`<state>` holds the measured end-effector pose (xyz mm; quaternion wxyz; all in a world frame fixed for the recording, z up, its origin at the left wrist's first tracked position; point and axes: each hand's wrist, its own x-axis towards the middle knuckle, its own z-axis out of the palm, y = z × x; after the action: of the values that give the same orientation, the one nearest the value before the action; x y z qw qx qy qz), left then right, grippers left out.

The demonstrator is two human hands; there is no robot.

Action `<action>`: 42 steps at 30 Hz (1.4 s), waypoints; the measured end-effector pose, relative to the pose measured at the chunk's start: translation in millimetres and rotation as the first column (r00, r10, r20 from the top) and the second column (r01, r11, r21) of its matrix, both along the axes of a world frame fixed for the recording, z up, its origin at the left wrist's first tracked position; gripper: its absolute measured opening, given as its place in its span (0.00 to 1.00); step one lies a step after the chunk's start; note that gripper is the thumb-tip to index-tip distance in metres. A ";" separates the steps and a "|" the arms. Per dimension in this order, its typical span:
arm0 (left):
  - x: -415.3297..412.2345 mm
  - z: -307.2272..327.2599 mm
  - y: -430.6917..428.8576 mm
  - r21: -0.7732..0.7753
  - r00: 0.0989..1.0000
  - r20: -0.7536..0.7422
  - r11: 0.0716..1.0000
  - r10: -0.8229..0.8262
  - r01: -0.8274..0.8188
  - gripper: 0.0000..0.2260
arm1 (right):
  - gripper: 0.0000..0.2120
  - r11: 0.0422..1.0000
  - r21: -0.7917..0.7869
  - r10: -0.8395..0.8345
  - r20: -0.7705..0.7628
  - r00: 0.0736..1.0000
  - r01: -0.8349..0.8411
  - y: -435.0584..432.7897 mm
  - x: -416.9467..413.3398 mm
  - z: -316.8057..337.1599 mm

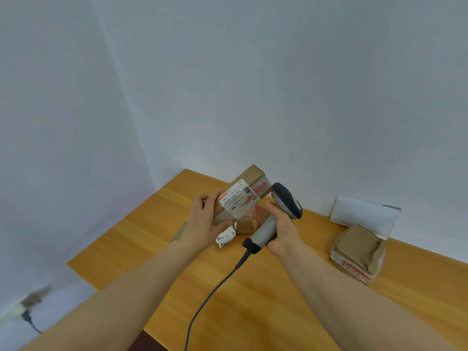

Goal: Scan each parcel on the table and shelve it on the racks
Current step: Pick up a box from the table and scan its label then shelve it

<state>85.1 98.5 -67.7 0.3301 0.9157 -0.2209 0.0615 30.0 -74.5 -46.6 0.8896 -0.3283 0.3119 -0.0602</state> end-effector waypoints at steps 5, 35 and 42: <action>13.6 9.7 8.5 0.046 0.994 0.047 0.994 0.100 -0.102 0.35 | 0.08 0.959 -0.244 0.123 -0.086 0.989 -0.140 -6.0 -8.0 -0.7; 49.7 23.9 43.6 0.297 0.947 0.203 0.906 0.249 -0.302 0.24 | 0.06 0.678 -0.548 0.466 -0.195 0.863 -0.490 25.4 -15.7 15.1; 28.2 24.4 60.3 -0.171 0.851 -0.458 0.913 0.259 -0.370 0.27 | 0.12 0.876 -0.390 0.252 -0.129 0.959 -0.283 18.6 6.0 -0.3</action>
<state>113.3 158.7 -43.2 0.4695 0.8808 0.0202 -0.0583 36.0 -55.9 -46.9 0.7899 -0.5469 0.2771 0.0124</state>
